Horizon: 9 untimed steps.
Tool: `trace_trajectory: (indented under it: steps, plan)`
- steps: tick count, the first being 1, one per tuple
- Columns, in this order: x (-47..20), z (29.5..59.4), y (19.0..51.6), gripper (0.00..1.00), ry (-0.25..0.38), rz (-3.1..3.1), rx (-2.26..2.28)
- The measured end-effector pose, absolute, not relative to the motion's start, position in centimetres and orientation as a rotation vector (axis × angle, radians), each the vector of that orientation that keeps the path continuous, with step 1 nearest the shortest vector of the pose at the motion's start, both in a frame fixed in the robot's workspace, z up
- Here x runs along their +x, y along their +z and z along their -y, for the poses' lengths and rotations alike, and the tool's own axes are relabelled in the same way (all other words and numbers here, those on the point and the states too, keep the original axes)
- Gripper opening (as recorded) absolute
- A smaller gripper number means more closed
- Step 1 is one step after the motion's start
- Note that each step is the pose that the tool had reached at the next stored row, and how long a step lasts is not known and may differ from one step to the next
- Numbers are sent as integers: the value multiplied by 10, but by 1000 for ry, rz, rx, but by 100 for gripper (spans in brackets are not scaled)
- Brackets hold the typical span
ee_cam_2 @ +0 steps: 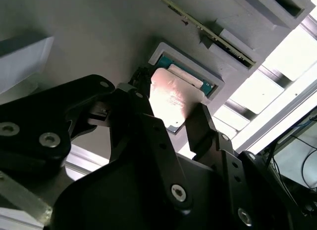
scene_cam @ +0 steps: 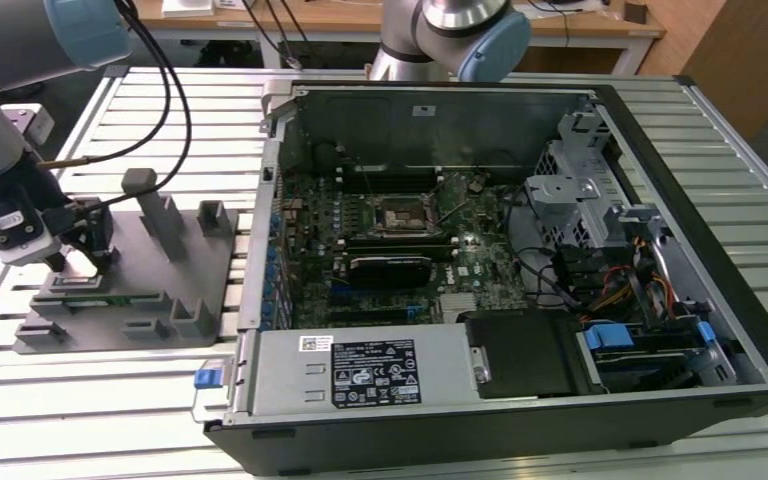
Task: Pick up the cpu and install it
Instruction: 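Pick up the cpu and move it towards the insertion slot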
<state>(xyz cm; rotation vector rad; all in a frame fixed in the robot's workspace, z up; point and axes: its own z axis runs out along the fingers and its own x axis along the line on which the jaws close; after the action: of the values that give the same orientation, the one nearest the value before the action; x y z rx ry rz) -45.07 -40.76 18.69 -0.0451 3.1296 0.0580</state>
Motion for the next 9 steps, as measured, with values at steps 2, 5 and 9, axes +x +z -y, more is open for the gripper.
trace_trajectory:
  steps: [2, 5, 9]
  plan:
    - [-451, 408, 188, 53, 58, -3130, -45]
    - [-451, 408, 192, 53, 59, -3129, -45]
    - [-451, 408, 197, 53, 60, -3129, -45]
